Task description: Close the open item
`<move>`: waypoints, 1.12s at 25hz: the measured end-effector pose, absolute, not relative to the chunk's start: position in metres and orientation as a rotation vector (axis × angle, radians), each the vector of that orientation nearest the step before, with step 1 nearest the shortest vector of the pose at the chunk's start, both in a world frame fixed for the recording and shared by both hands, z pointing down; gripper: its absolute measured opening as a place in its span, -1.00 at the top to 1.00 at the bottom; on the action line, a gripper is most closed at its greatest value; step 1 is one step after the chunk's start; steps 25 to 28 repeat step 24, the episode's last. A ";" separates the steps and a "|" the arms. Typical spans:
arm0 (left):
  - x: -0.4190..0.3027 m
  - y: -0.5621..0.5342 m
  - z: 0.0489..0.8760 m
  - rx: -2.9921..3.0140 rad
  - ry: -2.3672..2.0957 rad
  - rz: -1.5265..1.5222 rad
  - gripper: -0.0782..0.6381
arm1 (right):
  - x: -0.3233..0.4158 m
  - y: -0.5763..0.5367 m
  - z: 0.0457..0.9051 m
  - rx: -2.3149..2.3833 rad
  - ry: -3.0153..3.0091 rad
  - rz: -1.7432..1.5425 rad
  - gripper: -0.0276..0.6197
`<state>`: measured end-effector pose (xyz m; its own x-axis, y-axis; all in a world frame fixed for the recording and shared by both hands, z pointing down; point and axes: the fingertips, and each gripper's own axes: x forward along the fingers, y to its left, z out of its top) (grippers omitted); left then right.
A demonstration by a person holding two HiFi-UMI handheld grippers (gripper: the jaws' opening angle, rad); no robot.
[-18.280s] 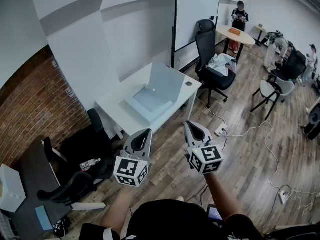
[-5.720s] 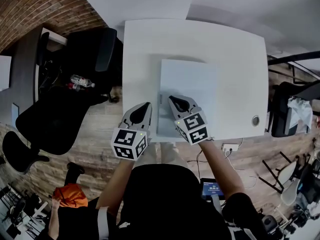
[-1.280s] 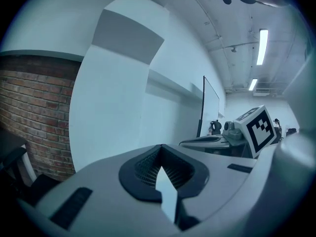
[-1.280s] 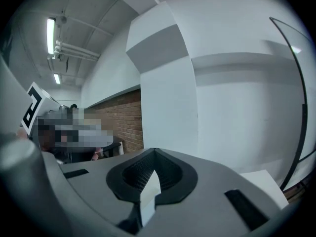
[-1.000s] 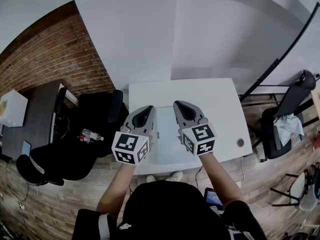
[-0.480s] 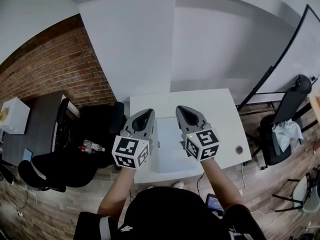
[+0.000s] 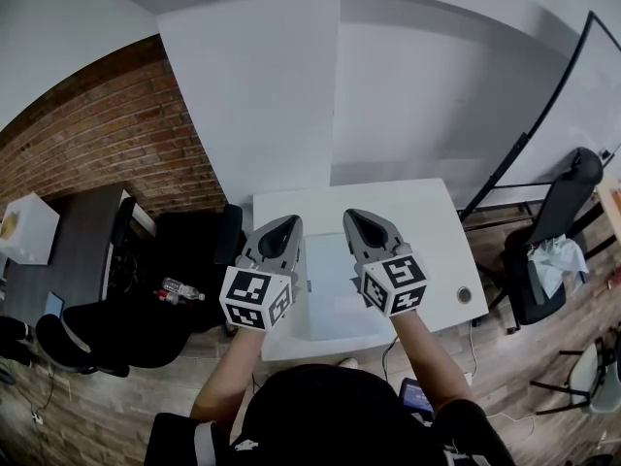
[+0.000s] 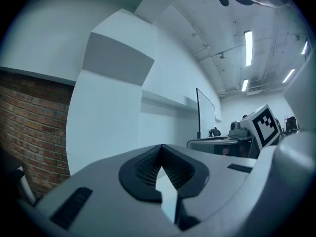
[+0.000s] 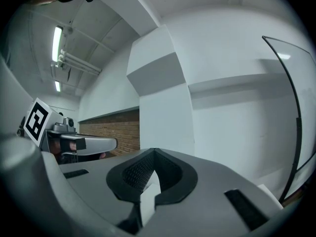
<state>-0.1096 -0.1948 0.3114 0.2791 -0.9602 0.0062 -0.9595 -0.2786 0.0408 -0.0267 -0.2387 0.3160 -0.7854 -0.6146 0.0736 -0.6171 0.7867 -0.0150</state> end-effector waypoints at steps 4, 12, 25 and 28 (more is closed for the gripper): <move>-0.111 -0.195 0.312 2.478 -1.859 -0.031 0.76 | -0.028 -0.238 0.315 0.997 -2.910 0.050 0.80; -0.110 -0.198 0.316 2.474 -1.843 -0.039 0.76 | -0.029 -0.241 0.319 1.005 -2.902 0.068 0.80; -0.110 -0.199 0.319 2.468 -1.835 -0.037 0.76 | -0.027 -0.242 0.320 1.003 -2.891 0.059 0.80; -0.110 -0.199 0.319 2.468 -1.835 -0.037 0.76 | -0.027 -0.242 0.320 1.003 -2.891 0.059 0.80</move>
